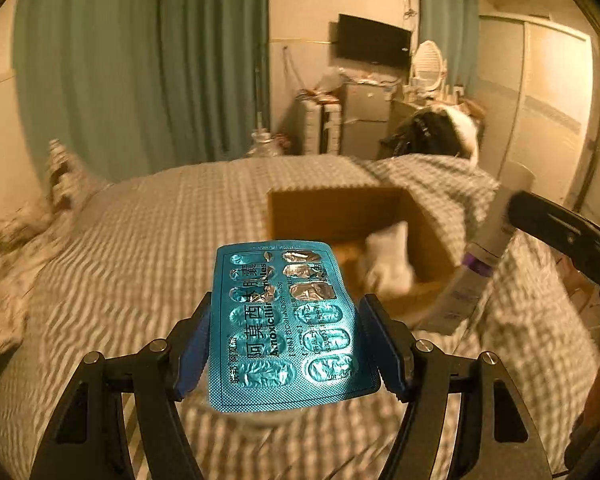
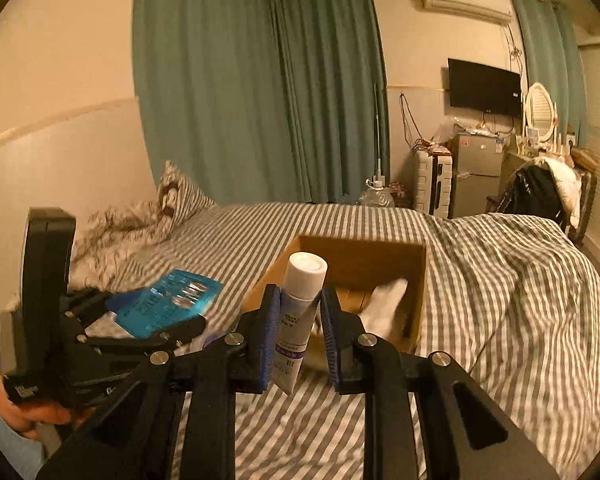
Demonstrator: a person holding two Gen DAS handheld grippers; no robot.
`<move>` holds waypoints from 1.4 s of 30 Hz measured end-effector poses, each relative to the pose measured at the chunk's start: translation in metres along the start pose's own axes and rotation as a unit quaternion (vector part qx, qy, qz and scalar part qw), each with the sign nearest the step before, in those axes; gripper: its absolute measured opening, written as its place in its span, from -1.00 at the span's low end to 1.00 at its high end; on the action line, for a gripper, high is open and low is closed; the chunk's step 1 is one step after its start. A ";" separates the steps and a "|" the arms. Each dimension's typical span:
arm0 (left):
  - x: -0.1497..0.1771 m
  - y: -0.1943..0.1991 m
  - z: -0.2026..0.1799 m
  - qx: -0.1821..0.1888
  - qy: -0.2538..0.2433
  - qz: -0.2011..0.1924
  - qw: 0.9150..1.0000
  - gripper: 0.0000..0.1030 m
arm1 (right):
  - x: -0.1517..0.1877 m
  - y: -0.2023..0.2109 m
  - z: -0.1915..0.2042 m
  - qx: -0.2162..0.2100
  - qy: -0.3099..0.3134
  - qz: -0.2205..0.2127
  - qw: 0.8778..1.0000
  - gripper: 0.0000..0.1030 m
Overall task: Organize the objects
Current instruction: 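Carry the blister pack and tube into the box and open both tools, then grasp the grey plastic clip with the right tool while the left tool grasps the floss bottle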
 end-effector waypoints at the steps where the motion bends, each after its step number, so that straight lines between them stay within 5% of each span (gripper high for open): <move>1: -0.008 -0.006 -0.001 0.001 0.000 -0.002 1.000 0.40 | -0.011 -0.005 -0.005 -0.009 -0.008 0.002 1.000 -0.61; 6: -0.039 -0.055 -0.007 0.008 -0.016 0.009 1.000 0.40 | -0.047 -0.058 -0.030 0.007 -0.011 0.025 1.000 -0.60; 13: -0.030 -0.121 -0.002 0.021 -0.018 0.050 0.998 0.45 | -0.033 -0.137 -0.079 0.029 -0.051 0.071 0.996 -0.55; 15: -0.026 -0.133 -0.005 0.020 -0.028 0.052 0.998 0.62 | -0.024 -0.144 -0.092 0.034 -0.066 0.067 0.995 -0.05; 16: -0.024 -0.136 -0.005 0.016 -0.028 0.054 0.998 0.83 | -0.021 -0.145 -0.098 0.039 -0.074 0.063 0.995 0.36; 19: -0.022 -0.140 -0.008 0.011 -0.026 0.056 0.998 0.94 | -0.018 -0.140 -0.111 0.038 -0.090 0.052 0.994 0.43; 24: -0.019 -0.114 -0.005 0.006 -0.011 0.050 0.999 0.94 | -0.021 -0.109 -0.110 0.060 -0.089 0.015 0.994 0.43; 29: -0.018 -0.058 0.002 -0.026 -0.014 0.023 0.999 1.00 | -0.011 -0.066 -0.084 0.069 -0.061 -0.002 0.996 0.65; 37: 0.002 0.016 0.029 -0.080 -0.014 0.000 0.997 1.00 | 0.035 -0.023 -0.027 0.061 -0.017 0.030 0.998 0.81; 42: 0.043 0.038 0.050 -0.110 0.015 0.008 0.994 1.00 | 0.047 -0.014 0.015 0.043 0.025 0.044 0.998 0.83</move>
Point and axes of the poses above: each gripper's, at about its wrist camera, not at the fingertips, and y roughly against the way its jaws point, z to its left, x to its underside, the point moved 1 cm from there along -y, roughly the way its jaws point, and after that the axes turned 11 degrees about -y, right-handed, at the moved point
